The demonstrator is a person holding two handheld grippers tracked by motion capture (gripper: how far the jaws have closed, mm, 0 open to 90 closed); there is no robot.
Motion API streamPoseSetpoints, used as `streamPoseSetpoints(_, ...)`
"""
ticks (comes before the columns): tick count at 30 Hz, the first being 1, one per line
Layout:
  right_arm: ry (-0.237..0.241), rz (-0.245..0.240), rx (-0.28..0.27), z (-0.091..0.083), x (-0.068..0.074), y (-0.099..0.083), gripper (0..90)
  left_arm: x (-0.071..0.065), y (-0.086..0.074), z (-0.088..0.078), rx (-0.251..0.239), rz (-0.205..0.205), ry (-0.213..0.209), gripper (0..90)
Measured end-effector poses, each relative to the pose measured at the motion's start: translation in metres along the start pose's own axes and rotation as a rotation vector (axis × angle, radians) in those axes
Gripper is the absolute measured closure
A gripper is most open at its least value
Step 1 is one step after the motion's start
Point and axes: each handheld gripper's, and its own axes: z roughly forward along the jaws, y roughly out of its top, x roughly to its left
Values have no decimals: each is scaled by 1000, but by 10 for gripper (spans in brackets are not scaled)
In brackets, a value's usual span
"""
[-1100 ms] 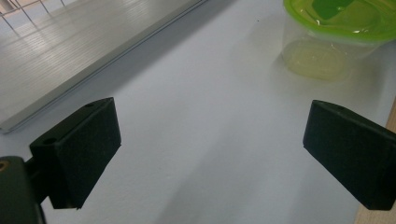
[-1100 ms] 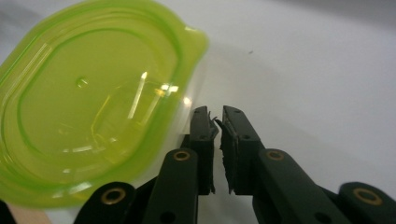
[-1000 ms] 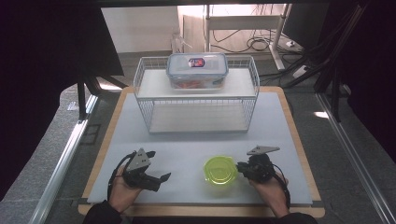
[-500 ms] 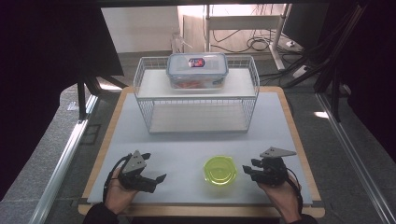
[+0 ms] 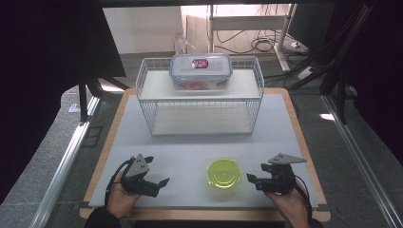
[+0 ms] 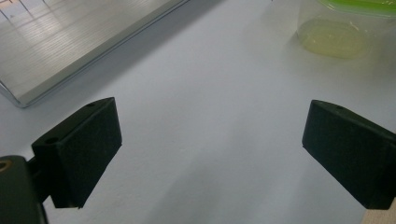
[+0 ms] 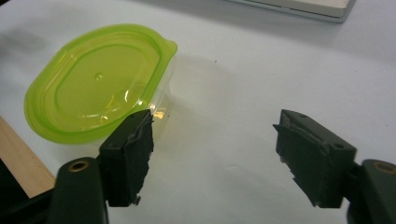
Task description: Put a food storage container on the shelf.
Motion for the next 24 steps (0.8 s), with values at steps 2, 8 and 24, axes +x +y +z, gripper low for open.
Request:
streamPoseSetpoints(2,-2,9,-11,-1,1,1,275,0,0,0,-3,-2,0,45)
streamPoseSetpoints(8,64,39,-38,0,6,8,354,-1,1,-1,-2,7,7,45)
streamPoseSetpoints(24,230,177,35,35,3,19,610,-3,2,1,4,13,-1,45)
